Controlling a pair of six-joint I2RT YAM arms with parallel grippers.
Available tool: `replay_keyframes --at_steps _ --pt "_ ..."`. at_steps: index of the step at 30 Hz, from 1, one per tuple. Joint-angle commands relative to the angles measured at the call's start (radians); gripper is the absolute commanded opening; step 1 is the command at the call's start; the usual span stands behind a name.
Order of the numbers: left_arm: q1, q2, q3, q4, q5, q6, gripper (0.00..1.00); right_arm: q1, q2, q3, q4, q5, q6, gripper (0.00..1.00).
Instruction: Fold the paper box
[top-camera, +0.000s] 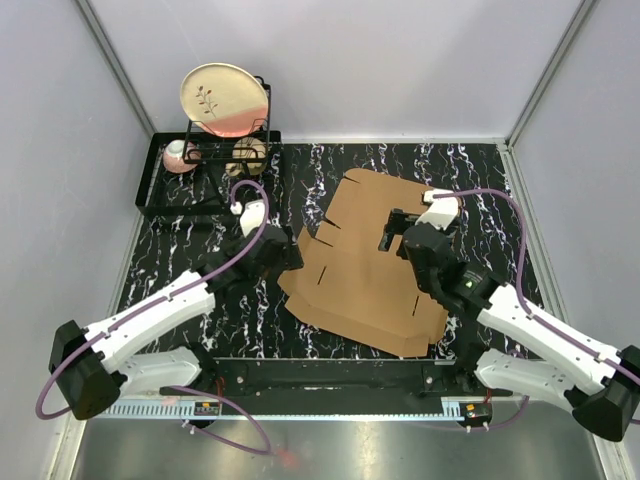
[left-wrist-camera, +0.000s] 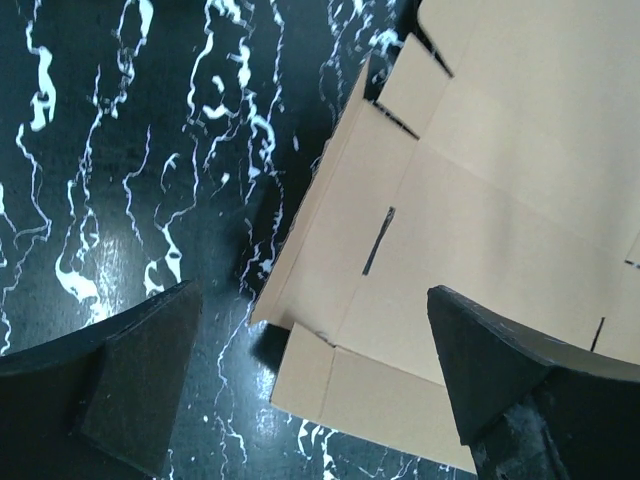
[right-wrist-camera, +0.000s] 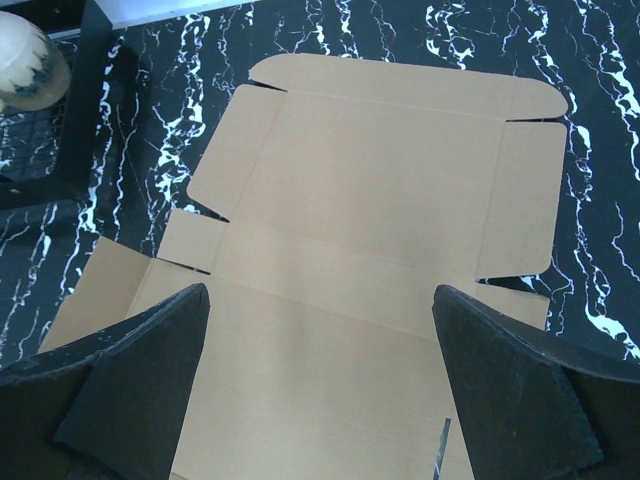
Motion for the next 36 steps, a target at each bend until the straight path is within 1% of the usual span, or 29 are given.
replay_keyframes --at_steps 1,2,4,5,6,7,8,9,10,11,12,14,15,17,20,21,25,30,31,32,34,35,36 --pt "0.005 -0.031 -0.054 0.026 0.042 -0.062 0.99 -0.002 -0.054 0.003 -0.001 -0.010 0.030 1.00" --pt "0.007 -0.038 -0.082 0.040 0.052 -0.069 0.99 0.000 -0.061 0.008 -0.018 0.011 0.033 1.00" --pt "0.007 -0.045 -0.119 0.043 0.075 -0.143 0.99 0.000 -0.074 0.009 -0.032 0.037 0.038 1.00" --pt "0.007 -0.054 -0.164 0.046 0.077 -0.194 0.99 0.000 -0.079 0.008 -0.043 0.065 0.051 1.00" --pt "0.007 -0.060 -0.194 0.064 0.100 -0.298 0.99 -0.002 -0.084 0.005 -0.046 0.073 0.059 1.00" --pt "0.005 -0.068 -0.224 0.093 0.124 -0.349 0.99 -0.002 -0.094 0.005 -0.047 0.079 0.067 1.00" --pt "0.005 -0.075 -0.292 0.186 0.149 -0.396 0.99 0.000 -0.099 -0.001 -0.047 0.084 0.070 1.00" --pt "-0.003 -0.074 -0.321 0.226 0.181 -0.496 0.99 0.000 -0.107 -0.004 -0.050 0.088 0.073 1.00" --pt "-0.013 -0.072 -0.343 0.260 0.178 -0.550 0.99 0.000 -0.120 -0.007 -0.055 0.094 0.085 1.00" --pt "-0.054 -0.066 -0.372 0.300 0.159 -0.644 0.99 0.000 -0.128 -0.012 -0.066 0.100 0.090 1.00" --pt "-0.082 -0.066 -0.381 0.310 0.085 -0.691 0.99 0.000 -0.137 -0.014 -0.072 0.104 0.094 1.00" --pt "-0.159 -0.057 -0.400 0.339 0.014 -0.807 0.99 0.000 -0.165 -0.018 -0.092 0.107 0.099 1.00" --pt "-0.180 -0.051 -0.404 0.346 -0.048 -0.838 0.99 -0.002 -0.176 -0.020 -0.099 0.110 0.100 1.00" --pt "-0.225 -0.013 -0.398 0.363 -0.095 -0.912 0.99 0.000 -0.206 -0.021 -0.128 0.111 0.111 1.00" --pt "-0.237 0.065 -0.387 0.391 -0.086 -0.955 0.99 0.000 -0.242 -0.027 -0.161 0.102 0.134 1.00" --pt "-0.242 0.078 -0.383 0.391 -0.058 -0.958 0.99 0.000 -0.249 -0.027 -0.173 0.104 0.142 1.00" --pt "-0.289 0.112 -0.387 0.380 -0.049 -0.997 0.99 0.000 -0.291 -0.035 -0.204 0.104 0.157 1.00" --pt "-0.300 0.198 -0.401 0.385 0.011 -0.977 0.99 0.000 -0.297 -0.055 -0.205 0.090 0.170 1.00" --pt "-0.300 0.221 -0.403 0.403 0.014 -0.971 0.92 0.000 -0.294 -0.058 -0.207 0.087 0.177 1.00" --pt "-0.296 0.231 -0.404 0.414 0.016 -0.948 0.80 -0.002 -0.291 -0.060 -0.205 0.088 0.179 1.00" --pt "-0.271 0.256 -0.407 0.467 0.048 -0.900 0.51 0.000 -0.286 -0.057 -0.205 0.084 0.182 1.00" --pt "-0.244 0.267 -0.404 0.474 0.081 -0.861 0.26 0.000 -0.286 -0.057 -0.207 0.084 0.183 1.00" --pt "-0.233 0.276 -0.398 0.474 0.092 -0.845 0.21 0.000 -0.291 -0.054 -0.207 0.084 0.185 1.00"
